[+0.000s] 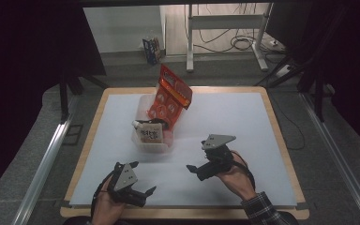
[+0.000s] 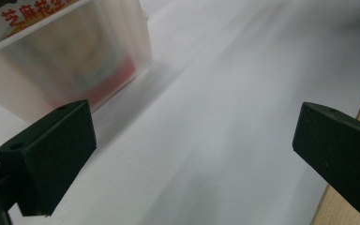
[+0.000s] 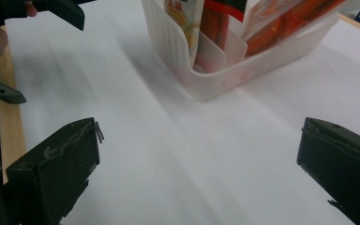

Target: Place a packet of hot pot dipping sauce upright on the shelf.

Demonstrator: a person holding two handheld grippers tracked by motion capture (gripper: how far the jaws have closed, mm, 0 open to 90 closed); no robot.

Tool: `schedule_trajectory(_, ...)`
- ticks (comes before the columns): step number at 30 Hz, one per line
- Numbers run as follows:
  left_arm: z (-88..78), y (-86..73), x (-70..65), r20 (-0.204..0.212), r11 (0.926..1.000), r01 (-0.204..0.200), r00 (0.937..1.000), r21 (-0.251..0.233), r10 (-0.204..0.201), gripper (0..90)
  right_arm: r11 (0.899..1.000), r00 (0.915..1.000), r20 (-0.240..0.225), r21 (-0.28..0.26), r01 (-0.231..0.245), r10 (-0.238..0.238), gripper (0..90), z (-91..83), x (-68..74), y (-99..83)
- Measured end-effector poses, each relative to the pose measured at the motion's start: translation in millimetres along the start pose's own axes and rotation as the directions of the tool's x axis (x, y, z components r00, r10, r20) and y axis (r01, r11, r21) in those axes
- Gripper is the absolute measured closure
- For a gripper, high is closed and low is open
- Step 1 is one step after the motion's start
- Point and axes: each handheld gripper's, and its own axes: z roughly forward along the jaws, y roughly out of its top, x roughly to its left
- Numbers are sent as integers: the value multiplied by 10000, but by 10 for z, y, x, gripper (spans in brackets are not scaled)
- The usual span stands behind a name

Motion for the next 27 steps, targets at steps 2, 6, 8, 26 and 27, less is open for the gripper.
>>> schedule_trajectory(2,-1,0,3,-12,10000,20,10000,1,-20,0,10000,10000,62,20,-55,55,0,-28,-4,-30)
schedule_trajectory(6,1,-1,4,-24,10000,49,10000,13,-49,0,9999,9996,220,37,-163,162,0,-91,-23,-84)
schedule_trajectory(8,3,-1,3,-35,10000,42,10000,25,-42,0,9998,9993,303,34,-214,213,0,-126,-35,-107)
schedule_trajectory(26,1,-2,4,-98,10000,95,9999,-11,-95,3,9977,9932,943,-84,-679,683,0,-389,-104,-325)
schedule_trajectory(27,2,-3,4,-100,10000,95,9999,-6,-95,2,9975,9926,986,-104,-704,711,0,-401,-108,-338)
